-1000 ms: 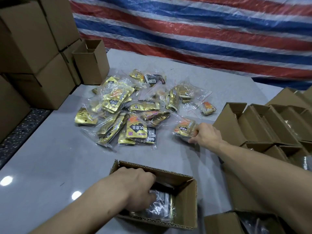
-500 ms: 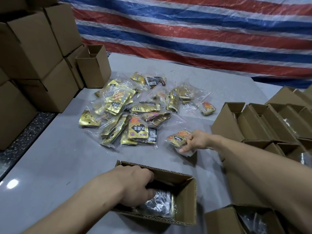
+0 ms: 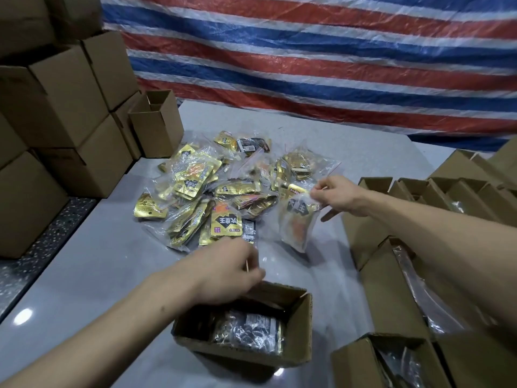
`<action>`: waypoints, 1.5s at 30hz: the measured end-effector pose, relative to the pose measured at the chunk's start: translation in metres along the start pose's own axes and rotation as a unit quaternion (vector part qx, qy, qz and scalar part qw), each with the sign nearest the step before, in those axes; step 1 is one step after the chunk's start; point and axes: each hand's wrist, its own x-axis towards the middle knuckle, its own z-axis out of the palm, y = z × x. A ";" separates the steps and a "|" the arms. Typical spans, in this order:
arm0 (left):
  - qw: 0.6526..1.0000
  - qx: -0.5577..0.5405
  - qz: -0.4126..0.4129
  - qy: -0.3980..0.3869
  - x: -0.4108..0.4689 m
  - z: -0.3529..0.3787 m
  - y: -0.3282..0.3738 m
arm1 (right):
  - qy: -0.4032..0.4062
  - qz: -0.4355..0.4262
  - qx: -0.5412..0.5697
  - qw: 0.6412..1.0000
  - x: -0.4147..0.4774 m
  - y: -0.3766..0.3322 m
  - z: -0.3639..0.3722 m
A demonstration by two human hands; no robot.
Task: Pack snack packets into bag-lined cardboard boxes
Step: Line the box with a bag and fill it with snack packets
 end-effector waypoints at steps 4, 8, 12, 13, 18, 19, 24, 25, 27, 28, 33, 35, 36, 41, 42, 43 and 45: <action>0.983 -0.077 -0.003 0.167 0.014 -0.011 0.002 | -0.053 -0.033 0.052 0.997 -0.017 -0.028 -0.012; 0.965 -0.103 -0.037 0.236 0.027 -0.016 -0.002 | -0.146 -0.061 0.083 0.984 -0.038 -0.056 -0.020; 0.946 -0.189 -0.055 0.256 0.027 -0.021 0.000 | -0.200 -0.080 0.102 0.971 -0.061 -0.085 -0.028; 0.941 -0.206 -0.053 0.263 0.024 -0.024 0.000 | -0.206 -0.080 0.111 0.969 -0.066 -0.091 -0.029; 0.935 -0.227 0.012 0.273 -0.003 -0.038 0.007 | -0.211 -0.061 0.157 0.963 -0.095 -0.106 -0.026; 0.933 -0.233 0.021 0.274 -0.009 -0.041 0.009 | -0.213 -0.058 0.168 0.961 -0.101 -0.107 -0.025; 0.885 -0.364 0.037 0.290 -0.034 -0.055 0.018 | -0.214 -0.070 0.165 0.960 -0.127 -0.111 -0.024; 0.866 -0.392 0.042 0.309 -0.038 -0.060 0.019 | -0.207 -0.081 0.150 0.963 -0.133 -0.111 -0.022; 0.850 -0.396 0.063 0.342 -0.045 -0.068 0.022 | -0.158 -0.125 0.080 0.976 -0.146 -0.115 -0.018; 0.850 -0.385 0.071 0.352 -0.047 -0.070 0.024 | -0.106 -0.162 0.014 0.981 -0.152 -0.117 -0.017; 0.843 -0.361 0.108 0.385 -0.055 -0.074 0.037 | 0.091 -0.287 -0.245 0.922 -0.176 -0.121 -0.017; 0.840 -0.345 0.123 0.401 -0.060 -0.075 0.040 | 0.097 -0.295 -0.228 0.923 -0.186 -0.125 -0.016; 0.840 -0.337 0.127 0.406 -0.063 -0.076 0.041 | 0.095 -0.302 -0.230 0.920 -0.191 -0.127 -0.017; 0.849 -0.318 0.144 0.397 -0.076 -0.081 0.043 | 0.053 -0.322 -0.147 0.934 -0.201 -0.124 -0.020; 0.854 -0.310 0.145 0.391 -0.078 -0.082 0.043 | 0.029 -0.311 -0.097 0.945 -0.203 -0.122 -0.018; 0.859 -0.306 0.144 0.385 -0.080 -0.081 0.044 | 0.008 -0.302 -0.057 0.952 -0.205 -0.120 -0.015; 0.868 -0.301 0.139 0.370 -0.083 -0.078 0.044 | -0.020 -0.284 -0.013 0.958 -0.210 -0.117 -0.012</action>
